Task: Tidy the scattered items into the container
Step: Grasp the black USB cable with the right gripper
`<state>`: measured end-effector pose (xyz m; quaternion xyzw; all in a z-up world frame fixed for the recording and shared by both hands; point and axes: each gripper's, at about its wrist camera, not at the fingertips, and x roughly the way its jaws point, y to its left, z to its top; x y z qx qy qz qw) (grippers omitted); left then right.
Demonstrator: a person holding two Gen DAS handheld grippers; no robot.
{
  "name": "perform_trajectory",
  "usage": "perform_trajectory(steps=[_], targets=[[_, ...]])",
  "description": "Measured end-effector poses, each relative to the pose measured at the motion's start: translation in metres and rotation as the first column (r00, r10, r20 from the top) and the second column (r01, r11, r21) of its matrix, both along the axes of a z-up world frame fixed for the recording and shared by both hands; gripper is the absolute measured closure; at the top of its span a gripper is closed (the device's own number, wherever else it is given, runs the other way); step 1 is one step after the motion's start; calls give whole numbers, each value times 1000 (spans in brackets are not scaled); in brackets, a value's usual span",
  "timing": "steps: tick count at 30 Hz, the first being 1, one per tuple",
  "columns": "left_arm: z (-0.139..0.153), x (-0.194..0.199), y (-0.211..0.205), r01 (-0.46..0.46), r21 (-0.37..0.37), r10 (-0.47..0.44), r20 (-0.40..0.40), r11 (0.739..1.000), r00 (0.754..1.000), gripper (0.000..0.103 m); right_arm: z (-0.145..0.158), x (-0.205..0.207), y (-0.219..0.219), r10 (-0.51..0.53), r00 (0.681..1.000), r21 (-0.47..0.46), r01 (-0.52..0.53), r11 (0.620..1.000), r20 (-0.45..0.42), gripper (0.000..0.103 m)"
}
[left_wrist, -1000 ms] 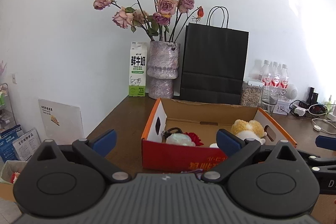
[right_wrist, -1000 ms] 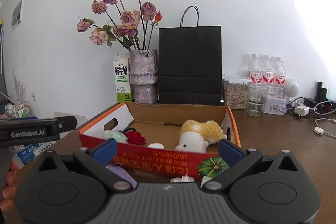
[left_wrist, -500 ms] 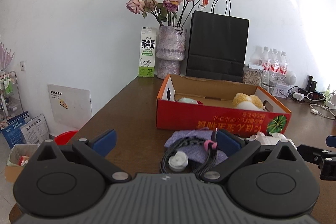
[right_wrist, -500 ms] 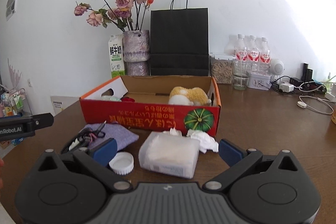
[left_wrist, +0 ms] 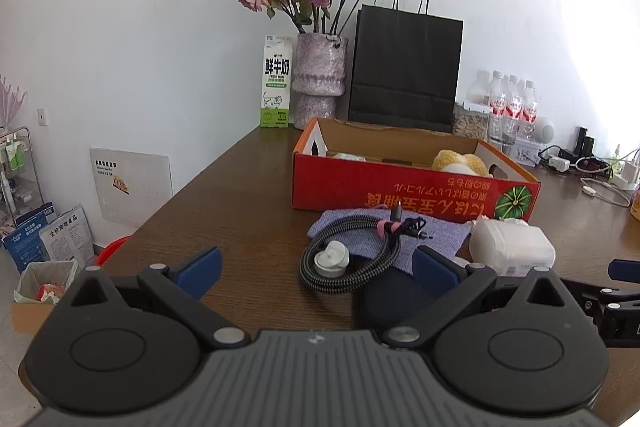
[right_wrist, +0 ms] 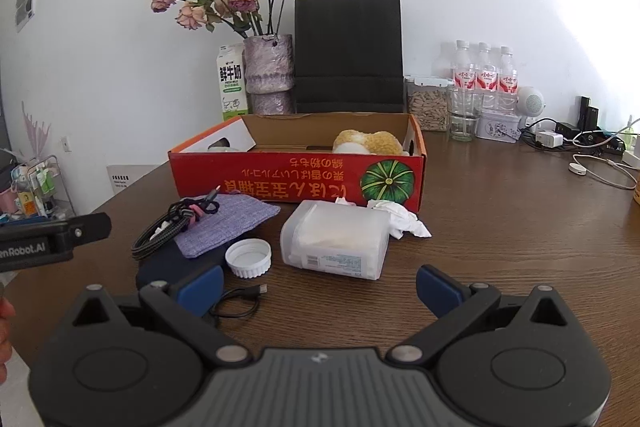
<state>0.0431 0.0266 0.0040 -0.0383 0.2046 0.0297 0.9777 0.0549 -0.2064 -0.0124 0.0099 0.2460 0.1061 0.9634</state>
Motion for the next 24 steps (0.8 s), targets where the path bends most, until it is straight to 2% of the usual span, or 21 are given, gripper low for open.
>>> perform_trajectory(steps=[17,20,24], targets=[[-18,3,25,-31,-12,30,-59,999,998,0,-20,18,35,113,990,-61,-118,991,-83,1],[-20,1,30,-46,-8,45,-67,999,997,0,-24,25,46,146,984,-71,-154,986,-105,6],[-23,-2,37,-56,-10,55,-75,998,996,0,-32,35,59,166,976,-104,-181,978,-140,25]])
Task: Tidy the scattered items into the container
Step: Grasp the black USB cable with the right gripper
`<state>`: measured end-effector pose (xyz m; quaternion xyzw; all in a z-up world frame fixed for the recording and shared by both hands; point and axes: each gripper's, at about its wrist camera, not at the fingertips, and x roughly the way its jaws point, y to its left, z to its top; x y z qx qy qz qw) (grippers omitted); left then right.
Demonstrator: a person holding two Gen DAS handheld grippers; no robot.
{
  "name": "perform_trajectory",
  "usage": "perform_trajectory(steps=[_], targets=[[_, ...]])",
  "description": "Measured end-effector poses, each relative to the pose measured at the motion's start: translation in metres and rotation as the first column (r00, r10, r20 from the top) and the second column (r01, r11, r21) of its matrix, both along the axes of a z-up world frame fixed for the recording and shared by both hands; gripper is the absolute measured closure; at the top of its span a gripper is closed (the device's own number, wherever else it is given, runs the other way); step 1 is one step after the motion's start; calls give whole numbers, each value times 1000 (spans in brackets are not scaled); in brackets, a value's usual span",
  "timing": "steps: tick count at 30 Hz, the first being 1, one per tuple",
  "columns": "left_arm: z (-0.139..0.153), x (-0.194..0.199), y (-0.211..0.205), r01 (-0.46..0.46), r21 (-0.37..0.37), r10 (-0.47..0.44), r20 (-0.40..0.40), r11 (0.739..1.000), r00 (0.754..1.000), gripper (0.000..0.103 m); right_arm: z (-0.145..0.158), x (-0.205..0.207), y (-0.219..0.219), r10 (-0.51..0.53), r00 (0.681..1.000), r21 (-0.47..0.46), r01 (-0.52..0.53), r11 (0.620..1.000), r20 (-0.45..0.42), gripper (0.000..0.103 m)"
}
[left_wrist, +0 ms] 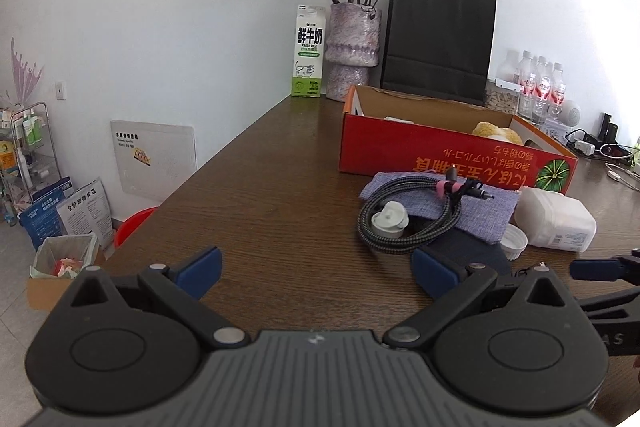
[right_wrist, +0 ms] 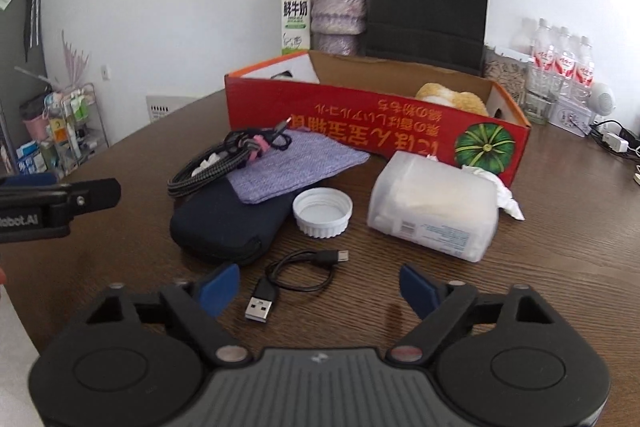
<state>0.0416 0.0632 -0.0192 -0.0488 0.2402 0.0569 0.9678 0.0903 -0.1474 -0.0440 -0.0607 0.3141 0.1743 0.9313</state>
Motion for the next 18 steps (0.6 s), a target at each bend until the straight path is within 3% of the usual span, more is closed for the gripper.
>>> perform_trajectory(steps=[2,3,4,9,12,18], targets=[[-1,-1,3,-2,-5,2,-3,1000,1000,0,-2,3,3,17,1000,8,-16,1000,-12,36],[-2,-1,4,-3,-7,3,-6,1000,1000,0,-2,3,4,25,1000,15,-25,1000,-11,48],[-2,-1,4,-4,-10,4,-9,1000,1000,0,-2,2,3,34,999,17,-34,999,-6,66],[-3,0,3,10,-18,-10,-9,1000,1000,0,0,-1,-3,37,999,27,-37,999,-7,72],[-2,0,0,17,-16,-17,-10,1000,1000,0,4,-3,-9,33,999,52,-34,998,6,93],[-2,-1,-2,17,-11,-18,-12,1000,1000,0,4,-2,-18,11,1000,60,-11,998,4,93]])
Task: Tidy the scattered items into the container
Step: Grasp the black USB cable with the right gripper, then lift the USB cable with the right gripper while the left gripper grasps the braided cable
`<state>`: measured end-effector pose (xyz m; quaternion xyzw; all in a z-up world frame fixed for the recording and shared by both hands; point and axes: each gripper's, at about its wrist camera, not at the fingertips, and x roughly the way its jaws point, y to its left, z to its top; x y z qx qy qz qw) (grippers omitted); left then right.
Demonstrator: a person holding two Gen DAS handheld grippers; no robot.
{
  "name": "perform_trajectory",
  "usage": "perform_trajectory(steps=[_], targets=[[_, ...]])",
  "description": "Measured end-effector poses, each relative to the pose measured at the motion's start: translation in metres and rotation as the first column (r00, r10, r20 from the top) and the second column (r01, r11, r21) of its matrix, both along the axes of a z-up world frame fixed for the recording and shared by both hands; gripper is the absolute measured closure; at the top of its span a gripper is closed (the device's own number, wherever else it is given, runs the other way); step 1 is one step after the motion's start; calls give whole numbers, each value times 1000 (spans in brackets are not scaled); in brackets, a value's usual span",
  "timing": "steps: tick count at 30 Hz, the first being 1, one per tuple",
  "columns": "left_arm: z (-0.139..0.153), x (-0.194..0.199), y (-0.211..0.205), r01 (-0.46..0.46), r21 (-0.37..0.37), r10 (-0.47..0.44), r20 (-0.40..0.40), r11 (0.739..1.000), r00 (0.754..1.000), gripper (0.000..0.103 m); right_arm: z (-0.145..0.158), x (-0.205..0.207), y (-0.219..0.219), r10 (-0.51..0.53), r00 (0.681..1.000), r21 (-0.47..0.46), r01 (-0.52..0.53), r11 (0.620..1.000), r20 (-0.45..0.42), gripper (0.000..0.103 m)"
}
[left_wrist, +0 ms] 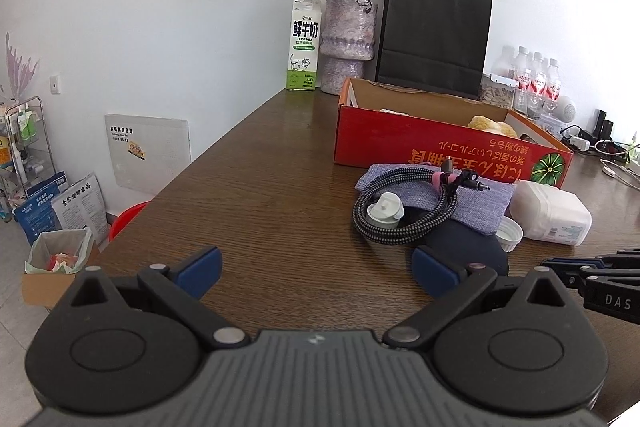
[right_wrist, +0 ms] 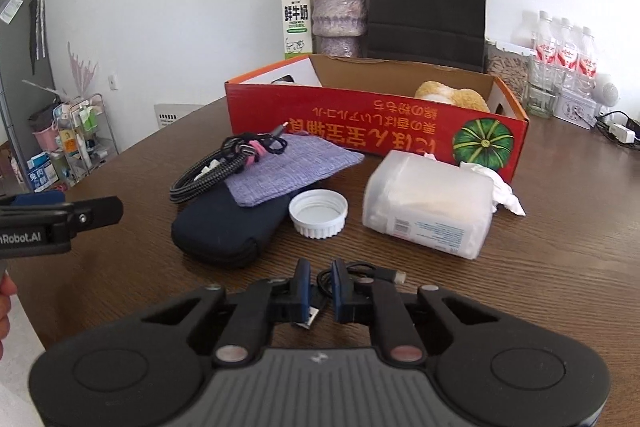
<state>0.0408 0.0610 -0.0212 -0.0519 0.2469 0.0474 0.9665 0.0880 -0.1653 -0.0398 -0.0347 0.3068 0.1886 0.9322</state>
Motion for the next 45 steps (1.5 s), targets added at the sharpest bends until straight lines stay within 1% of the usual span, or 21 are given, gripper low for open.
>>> perform_trajectory(steps=[2,3,4,5,6,7,9,11,12,13,16,18,20,27,32,35,37,41,45], targets=[[1,0,0,1,2,-1,1,1000,1000,0,2,-2,-4,-17,1000,0,17,1000,18,88],[1,0,0,1,3,-1,2,1000,1000,0,4,-3,-6,-27,999,-4,27,1000,30,77],[1,0,-1,2,4,-2,1,1000,1000,0,5,-4,-9,-39,998,-5,39,999,45,61],[1,1,-1,1,5,-1,-1,1000,1000,0,6,-4,-11,-48,997,-8,48,999,54,53],[1,1,-1,0,5,0,-2,1000,1000,0,6,-2,-13,-56,997,-20,57,998,58,41],[0,1,-1,0,6,0,-4,1000,1000,0,5,0,-14,-66,996,-38,68,997,57,37],[-1,2,-2,0,6,0,-6,1000,1000,0,1,7,-14,-74,997,-48,75,996,35,37],[-1,2,-2,0,6,1,-9,1000,1000,0,-4,15,-15,-68,998,-27,68,997,-2,37],[-1,2,-2,-1,8,1,-10,1000,1000,0,-6,18,-14,-61,998,-15,61,998,-13,41],[-1,2,-1,-2,9,3,-11,1000,1000,0,-7,18,-13,-57,998,-16,57,998,-3,56],[-2,3,1,-12,6,12,-14,1000,1000,0,-6,16,-13,-26,1000,7,26,1000,-5,62],[-2,4,2,-14,3,14,-17,1000,1000,0,-5,12,-14,-24,1000,8,24,1000,8,65],[-3,5,1,-8,0,8,-20,1000,1000,0,-4,7,-16,-25,1000,15,24,1000,17,67],[-1,10,-7,23,11,-23,-18,1000,1000,0,5,1,-25,-45,998,30,44,999,43,68],[4,22,-14,53,25,-52,-16,998,998,0,13,0,-30,-56,996,39,53,998,73,68],[7,34,-20,89,35,-88,-19,995,996,0,19,0,-33,-64,993,45,60,997,97,68],[9,43,-23,126,28,-125,-19,992,992,0,24,1,-34,-68,991,48,63,997,114,68],[7,68,-27,177,21,-176,-47,984,983,0,31,6,-37,-80,987,49,74,996,137,68],[4,91,-25,203,-9,-203,-73,979,976,0,33,12,-39,-91,986,49,85,995,141,68]])
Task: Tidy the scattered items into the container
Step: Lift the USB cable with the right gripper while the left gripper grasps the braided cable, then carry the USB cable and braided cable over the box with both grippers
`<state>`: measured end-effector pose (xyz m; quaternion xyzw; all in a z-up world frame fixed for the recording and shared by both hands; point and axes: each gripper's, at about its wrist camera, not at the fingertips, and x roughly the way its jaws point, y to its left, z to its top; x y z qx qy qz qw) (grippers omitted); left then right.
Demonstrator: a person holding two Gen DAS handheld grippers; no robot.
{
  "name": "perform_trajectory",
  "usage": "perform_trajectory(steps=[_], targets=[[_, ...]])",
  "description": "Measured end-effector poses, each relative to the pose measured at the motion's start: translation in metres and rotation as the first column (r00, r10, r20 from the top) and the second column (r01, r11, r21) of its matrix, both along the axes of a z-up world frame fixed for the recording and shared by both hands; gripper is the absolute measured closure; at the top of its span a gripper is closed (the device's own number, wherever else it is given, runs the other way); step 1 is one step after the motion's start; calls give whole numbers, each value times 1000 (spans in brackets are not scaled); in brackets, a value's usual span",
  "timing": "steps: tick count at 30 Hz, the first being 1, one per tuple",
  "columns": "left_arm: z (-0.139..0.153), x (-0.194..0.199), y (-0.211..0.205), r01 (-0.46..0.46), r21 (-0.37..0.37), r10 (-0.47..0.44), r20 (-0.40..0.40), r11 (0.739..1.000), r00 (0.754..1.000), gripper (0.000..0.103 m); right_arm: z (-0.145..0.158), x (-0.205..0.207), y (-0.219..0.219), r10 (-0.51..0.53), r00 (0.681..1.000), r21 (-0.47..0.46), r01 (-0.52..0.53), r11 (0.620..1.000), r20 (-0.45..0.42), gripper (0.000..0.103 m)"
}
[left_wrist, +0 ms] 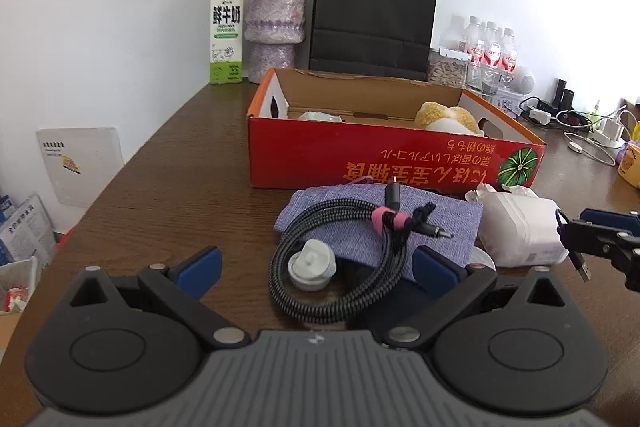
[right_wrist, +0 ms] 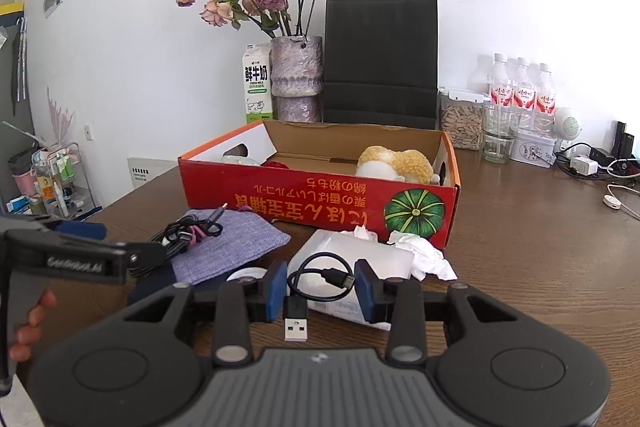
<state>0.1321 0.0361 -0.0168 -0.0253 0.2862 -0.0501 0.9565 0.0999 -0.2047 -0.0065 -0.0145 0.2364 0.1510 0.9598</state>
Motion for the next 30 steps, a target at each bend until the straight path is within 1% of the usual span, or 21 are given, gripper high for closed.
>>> perform_trajectory(steps=[4,10,16,17,19,23,25,30], targets=[[-9,24,6,38,-56,-42,-66,998,997,0,-1,5,0,-6,1000,-2,6,1000,-3,68],[-18,42,19,52,-173,-72,-112,984,991,0,-4,12,0,-17,1000,-6,17,1000,-14,68],[-18,43,20,57,-179,-77,-106,982,991,1,-6,16,2,-7,1000,-6,7,1000,-19,68],[-18,43,20,62,-185,-83,-105,981,991,3,-6,16,3,-5,1000,-6,5,1000,-19,68],[-17,41,21,79,-204,-102,-104,976,989,12,-5,17,4,0,1000,-6,0,1000,-16,68],[-17,39,23,83,-213,-107,-103,973,989,13,-3,19,6,10,1000,-4,-10,1000,-12,68],[-17,36,26,67,-226,-92,-102,972,991,14,-1,20,9,20,1000,-4,-20,1000,-6,68],[-12,29,30,36,-223,-57,-86,974,995,14,3,24,13,45,999,1,-45,999,10,68]])
